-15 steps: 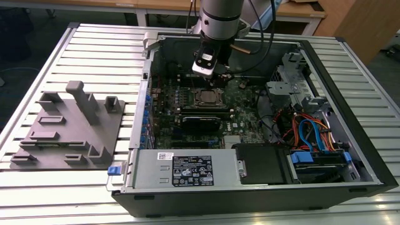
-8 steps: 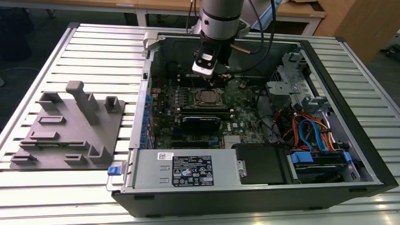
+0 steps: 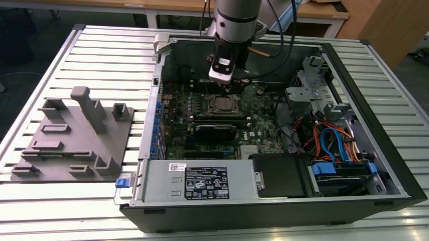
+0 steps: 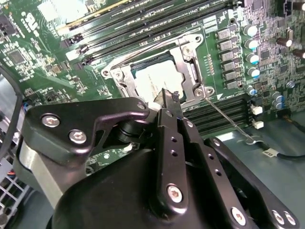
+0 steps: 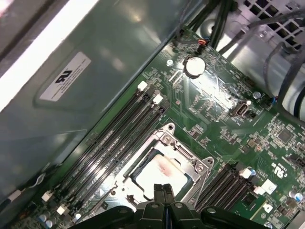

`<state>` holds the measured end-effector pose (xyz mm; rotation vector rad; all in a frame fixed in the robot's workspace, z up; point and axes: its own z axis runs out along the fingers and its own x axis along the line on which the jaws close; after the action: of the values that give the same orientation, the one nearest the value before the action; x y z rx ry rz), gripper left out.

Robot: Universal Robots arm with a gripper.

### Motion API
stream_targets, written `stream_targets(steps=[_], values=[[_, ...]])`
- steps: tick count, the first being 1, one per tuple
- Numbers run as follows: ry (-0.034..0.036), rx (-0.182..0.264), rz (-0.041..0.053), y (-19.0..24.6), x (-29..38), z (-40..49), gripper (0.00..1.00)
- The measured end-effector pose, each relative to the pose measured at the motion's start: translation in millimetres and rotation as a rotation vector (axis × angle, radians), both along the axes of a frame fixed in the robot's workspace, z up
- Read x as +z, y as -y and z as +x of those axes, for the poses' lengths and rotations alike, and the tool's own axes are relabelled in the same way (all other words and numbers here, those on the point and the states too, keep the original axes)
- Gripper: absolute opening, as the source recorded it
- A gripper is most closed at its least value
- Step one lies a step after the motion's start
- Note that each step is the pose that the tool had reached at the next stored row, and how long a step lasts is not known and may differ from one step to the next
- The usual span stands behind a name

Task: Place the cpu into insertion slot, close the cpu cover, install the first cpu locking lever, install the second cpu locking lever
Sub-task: 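Install the first cpu locking lever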

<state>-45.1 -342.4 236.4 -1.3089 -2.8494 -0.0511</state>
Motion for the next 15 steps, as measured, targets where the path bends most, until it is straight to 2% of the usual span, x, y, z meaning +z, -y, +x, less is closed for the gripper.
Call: stream_targets(steps=[15], values=[[0.0000, 0.148, 0.0002, 0.0, 0.0, -0.3, 0.10]])
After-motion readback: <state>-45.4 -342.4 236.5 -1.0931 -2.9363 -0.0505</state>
